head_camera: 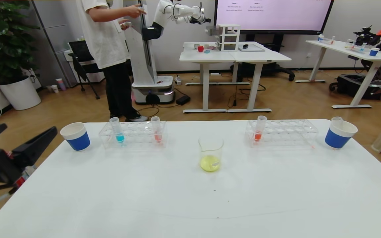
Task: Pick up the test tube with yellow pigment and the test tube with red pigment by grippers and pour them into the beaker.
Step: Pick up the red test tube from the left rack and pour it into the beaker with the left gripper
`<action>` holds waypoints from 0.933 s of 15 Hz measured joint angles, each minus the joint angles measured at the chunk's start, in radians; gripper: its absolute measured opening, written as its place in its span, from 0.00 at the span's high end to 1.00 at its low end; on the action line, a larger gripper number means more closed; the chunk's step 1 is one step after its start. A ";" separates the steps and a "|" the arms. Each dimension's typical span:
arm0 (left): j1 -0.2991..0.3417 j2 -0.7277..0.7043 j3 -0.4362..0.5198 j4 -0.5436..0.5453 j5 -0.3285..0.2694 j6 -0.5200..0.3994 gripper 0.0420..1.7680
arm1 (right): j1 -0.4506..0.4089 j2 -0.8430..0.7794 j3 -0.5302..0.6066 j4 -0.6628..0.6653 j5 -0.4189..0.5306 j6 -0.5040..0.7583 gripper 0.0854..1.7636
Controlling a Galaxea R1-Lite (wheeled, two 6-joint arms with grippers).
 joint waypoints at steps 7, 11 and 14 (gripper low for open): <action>-0.249 0.597 -0.029 -0.564 0.314 -0.065 0.01 | 0.000 0.000 0.000 0.000 0.000 0.000 0.02; -0.366 0.893 -0.070 -0.815 0.434 -0.065 0.01 | 0.000 0.000 0.000 0.000 0.000 0.000 0.02; -0.441 1.037 -0.134 -0.852 0.454 -0.063 0.01 | -0.001 0.000 0.000 0.000 0.000 0.000 0.02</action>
